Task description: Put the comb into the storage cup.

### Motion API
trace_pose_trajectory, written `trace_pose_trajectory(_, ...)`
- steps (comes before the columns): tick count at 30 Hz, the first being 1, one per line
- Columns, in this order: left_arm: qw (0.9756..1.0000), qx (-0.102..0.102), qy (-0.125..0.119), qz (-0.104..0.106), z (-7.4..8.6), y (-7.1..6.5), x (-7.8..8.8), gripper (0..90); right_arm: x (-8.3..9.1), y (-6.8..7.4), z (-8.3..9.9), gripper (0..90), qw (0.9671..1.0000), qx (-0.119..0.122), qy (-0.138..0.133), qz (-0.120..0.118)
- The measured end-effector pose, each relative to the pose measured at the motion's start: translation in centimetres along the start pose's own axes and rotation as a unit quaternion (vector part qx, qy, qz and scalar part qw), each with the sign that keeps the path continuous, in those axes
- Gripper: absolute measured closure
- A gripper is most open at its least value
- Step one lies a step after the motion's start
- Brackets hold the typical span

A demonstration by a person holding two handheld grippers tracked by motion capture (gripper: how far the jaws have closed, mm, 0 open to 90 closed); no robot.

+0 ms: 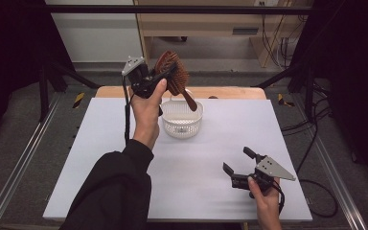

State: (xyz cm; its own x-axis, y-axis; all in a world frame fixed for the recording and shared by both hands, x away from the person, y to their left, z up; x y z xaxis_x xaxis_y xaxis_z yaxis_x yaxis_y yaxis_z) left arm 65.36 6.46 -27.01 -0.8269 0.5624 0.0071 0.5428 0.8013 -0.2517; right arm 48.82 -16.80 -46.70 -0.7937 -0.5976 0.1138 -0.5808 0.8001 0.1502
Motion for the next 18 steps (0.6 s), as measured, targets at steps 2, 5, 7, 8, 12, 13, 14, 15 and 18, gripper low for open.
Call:
trace_pose_trajectory(2, 1.0, -0.001, 0.0, -0.001, 0.2, 0.0, -0.1, 51.0, 0.0, 0.0, 0.0, 4.3, 1.0, 0.002, 0.0, 0.0)
trace_pose_trajectory(5, 1.0, -0.001, -0.001, 0.001, 0.5, 0.1, -0.1, 51.0, -0.1, 0.0, 0.0, 4.3, 1.0, 0.005, 0.001, 0.0)
trace_pose_trajectory(7, 1.0, -0.001, 0.0, -0.002, 0.7, 0.3, -0.1, 51.0, -0.1, 0.0, 0.1, 4.3, 1.0, 0.005, 0.001, 0.0)
trace_pose_trajectory(8, 1.0, -0.001, 0.001, -0.004, 0.7, 0.4, -0.2, 51.0, 0.0, 0.0, 0.0, 4.3, 1.0, 0.006, 0.0, 0.0)
trace_pose_trajectory(12, 0.9999, 0.0, -0.001, -0.01, 0.8, 0.7, -0.3, 51.0, 0.1, -0.1, -0.1, 4.3, 1.0, 0.007, -0.006, 0.001)
trace_pose_trajectory(13, 0.9999, 0.0, 0.0, -0.011, 0.8, 0.8, -0.3, 51.0, 0.1, -0.1, -0.1, 4.3, 1.0, 0.005, -0.006, 0.002)
trace_pose_trajectory(14, 0.9999, -0.001, 0.001, -0.012, 0.8, 0.8, -0.3, 51.0, 0.1, -0.1, -0.1, 4.3, 1.0, 0.005, -0.007, 0.002)
trace_pose_trajectory(15, 0.9999, -0.001, 0.001, -0.012, 0.8, 0.9, -0.3, 51.0, 0.1, -0.1, -0.1, 4.3, 1.0, 0.005, -0.006, 0.001)
trace_pose_trajectory(18, 0.9999, 0.002, -0.001, -0.012, 0.8, 1.0, -0.3, 51.0, 0.0, -0.2, -0.1, 4.3, 1.0, 0.007, -0.006, 0.002)
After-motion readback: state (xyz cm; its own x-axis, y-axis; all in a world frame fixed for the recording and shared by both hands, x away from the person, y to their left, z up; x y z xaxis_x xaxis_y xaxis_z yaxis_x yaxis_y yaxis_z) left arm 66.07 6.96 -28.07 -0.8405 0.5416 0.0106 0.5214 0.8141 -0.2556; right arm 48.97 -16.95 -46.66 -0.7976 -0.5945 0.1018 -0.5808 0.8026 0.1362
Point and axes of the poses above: each handheld gripper's, and its own axes: x roughly backward along the jaws, z roughly out of its underside, y roughly to its left, the point moved 9 cm from there along -x, roughly forward along the jaws, and after that the axes turned 5 degrees about -x, right-handed, at the moved point
